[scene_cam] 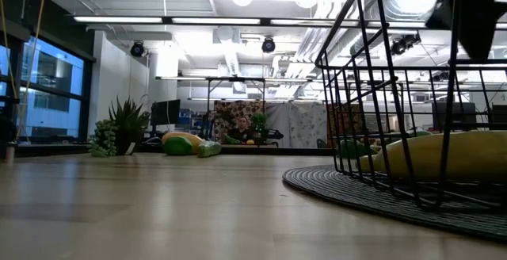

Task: Build produce basket
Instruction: Put the green cucumber into the black basket

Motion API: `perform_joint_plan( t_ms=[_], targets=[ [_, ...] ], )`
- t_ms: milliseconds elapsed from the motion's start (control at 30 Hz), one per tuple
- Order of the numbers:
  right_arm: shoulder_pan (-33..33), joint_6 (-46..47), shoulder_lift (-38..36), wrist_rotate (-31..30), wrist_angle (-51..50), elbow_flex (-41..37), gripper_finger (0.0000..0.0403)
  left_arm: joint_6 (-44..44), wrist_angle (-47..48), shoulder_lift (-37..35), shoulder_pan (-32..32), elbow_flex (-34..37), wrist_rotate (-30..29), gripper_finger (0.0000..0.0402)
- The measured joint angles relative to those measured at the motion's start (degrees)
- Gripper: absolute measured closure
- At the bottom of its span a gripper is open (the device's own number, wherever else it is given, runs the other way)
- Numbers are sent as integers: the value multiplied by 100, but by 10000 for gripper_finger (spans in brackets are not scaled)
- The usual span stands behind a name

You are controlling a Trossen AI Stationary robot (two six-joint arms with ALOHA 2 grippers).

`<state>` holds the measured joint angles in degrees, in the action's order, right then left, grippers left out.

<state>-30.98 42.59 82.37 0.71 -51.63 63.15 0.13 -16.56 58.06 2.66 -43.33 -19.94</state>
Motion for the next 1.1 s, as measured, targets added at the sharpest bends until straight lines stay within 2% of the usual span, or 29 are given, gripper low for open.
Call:
perform_joint_plan(
  t_ms=[133, 267, 400, 467, 600, 700, 833, 1100],
  targets=[
    [-3, 575, -891, -163, 940, -765, 178, -14, -2, 0, 0, -2, 40, 101],
    [130, 887, -1677, -648, 2526, -1583, 178, -186, -4, 0, 0, -2, 238, 101],
    [427, 539, -2282, -1373, 4192, -2296, 178, -849, -4, 0, 0, -2, 544, 101],
    [693, 136, -2476, -1545, 4845, -2553, 178, -1131, -4, 0, 0, -2, 642, 101],
    [1365, -749, -2636, -1466, 5689, -2736, 178, -1533, -3, 0, 0, -2, 640, 101],
    [1840, -1557, -2627, -1110, 6122, -2740, 178, -1661, -4, 0, 0, -2, 601, 101],
    [2349, -2123, -2609, -599, 6399, -2740, 178, -1847, -3, 0, 0, -2, 597, 101],
    [2683, -2750, -2612, -472, 6584, -2740, 178, -1479, 8, 0, 0, -2, 563, 101]
  ],
)
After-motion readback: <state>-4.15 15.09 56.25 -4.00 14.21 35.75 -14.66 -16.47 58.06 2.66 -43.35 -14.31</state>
